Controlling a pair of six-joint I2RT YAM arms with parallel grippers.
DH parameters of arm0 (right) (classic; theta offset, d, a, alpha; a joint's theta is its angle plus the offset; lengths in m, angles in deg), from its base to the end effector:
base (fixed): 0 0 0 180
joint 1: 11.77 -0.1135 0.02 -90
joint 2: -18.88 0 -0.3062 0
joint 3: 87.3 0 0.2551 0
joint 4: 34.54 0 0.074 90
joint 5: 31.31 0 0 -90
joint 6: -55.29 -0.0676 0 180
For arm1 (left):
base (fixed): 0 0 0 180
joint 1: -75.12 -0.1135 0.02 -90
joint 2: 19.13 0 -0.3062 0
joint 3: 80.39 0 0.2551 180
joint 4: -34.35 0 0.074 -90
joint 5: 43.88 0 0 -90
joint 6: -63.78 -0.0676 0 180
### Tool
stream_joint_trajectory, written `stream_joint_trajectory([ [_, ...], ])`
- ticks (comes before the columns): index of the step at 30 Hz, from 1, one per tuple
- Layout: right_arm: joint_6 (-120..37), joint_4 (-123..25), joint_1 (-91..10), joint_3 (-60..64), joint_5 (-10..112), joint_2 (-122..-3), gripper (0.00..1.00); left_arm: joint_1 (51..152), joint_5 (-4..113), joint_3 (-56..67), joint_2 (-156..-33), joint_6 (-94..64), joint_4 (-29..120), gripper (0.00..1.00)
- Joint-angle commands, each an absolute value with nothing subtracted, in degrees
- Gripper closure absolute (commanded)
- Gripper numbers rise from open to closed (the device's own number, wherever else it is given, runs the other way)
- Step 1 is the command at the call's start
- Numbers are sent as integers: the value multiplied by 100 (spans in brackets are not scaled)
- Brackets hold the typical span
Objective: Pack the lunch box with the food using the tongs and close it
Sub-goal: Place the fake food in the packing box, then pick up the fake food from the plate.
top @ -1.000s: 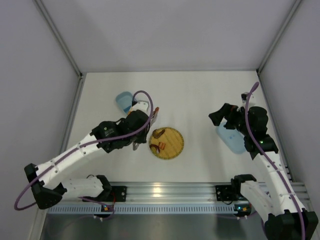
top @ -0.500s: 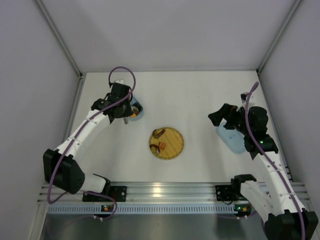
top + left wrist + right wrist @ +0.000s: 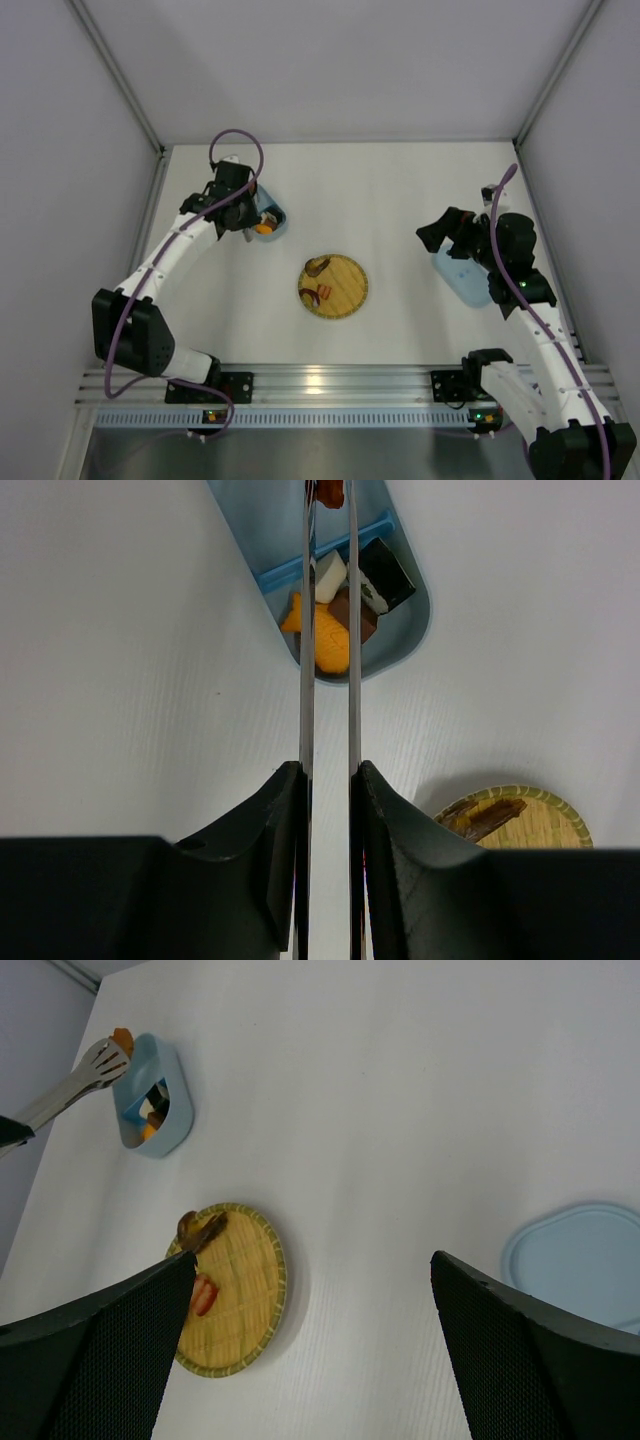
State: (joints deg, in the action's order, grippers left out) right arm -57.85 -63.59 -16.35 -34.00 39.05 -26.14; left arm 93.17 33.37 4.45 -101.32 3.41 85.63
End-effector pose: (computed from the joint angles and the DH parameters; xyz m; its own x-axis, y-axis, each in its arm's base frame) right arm 0.1823 0.0374 0.3180 -0.4777 0.3330 -0.8129 -0.2183 0.8513 0.4770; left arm 0.3143 -0.0867 0.3236 -0.7011 -0.2787 -0.6564 -0.2106 0.9603 -0.1828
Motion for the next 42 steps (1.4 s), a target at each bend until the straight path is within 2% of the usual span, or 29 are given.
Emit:
stream_joint_trajectory([
  [1,-5756,-6080,-1546,-3459,3830,-2603,1,9209,3443,546,-10210,243,8136,72],
  [6,-5747,-6080,-1546,-3459,3848,-2595,1,9200,3452,467,-10228,261,8083,69],
  [12,-5747,-6080,-1546,-3468,3839,-2621,0,9200,3496,431,-10157,261,8074,58],
  [15,-5747,-6071,-1546,-3459,3848,-2612,0,9200,3452,440,-10122,243,8091,55],
  [22,-5747,-6071,-1546,-3459,3839,-2621,1,9200,3680,440,-9912,200,8109,57],
  [28,-5747,-6071,-1546,-3433,3865,-2656,0,9278,4576,361,-9428,-73,8144,59],
  [33,-5774,-6063,-1546,-3415,3874,-2665,1,9945,4964,186,-8892,-327,8267,57],
  [38,-5739,-6098,-1546,-3380,3909,-2647,1,10930,4823,185,-8654,-512,8662,53],
  [42,-5739,-6124,-1546,-3397,3927,-2639,1,11730,4165,54,-8646,-442,9014,49],
])
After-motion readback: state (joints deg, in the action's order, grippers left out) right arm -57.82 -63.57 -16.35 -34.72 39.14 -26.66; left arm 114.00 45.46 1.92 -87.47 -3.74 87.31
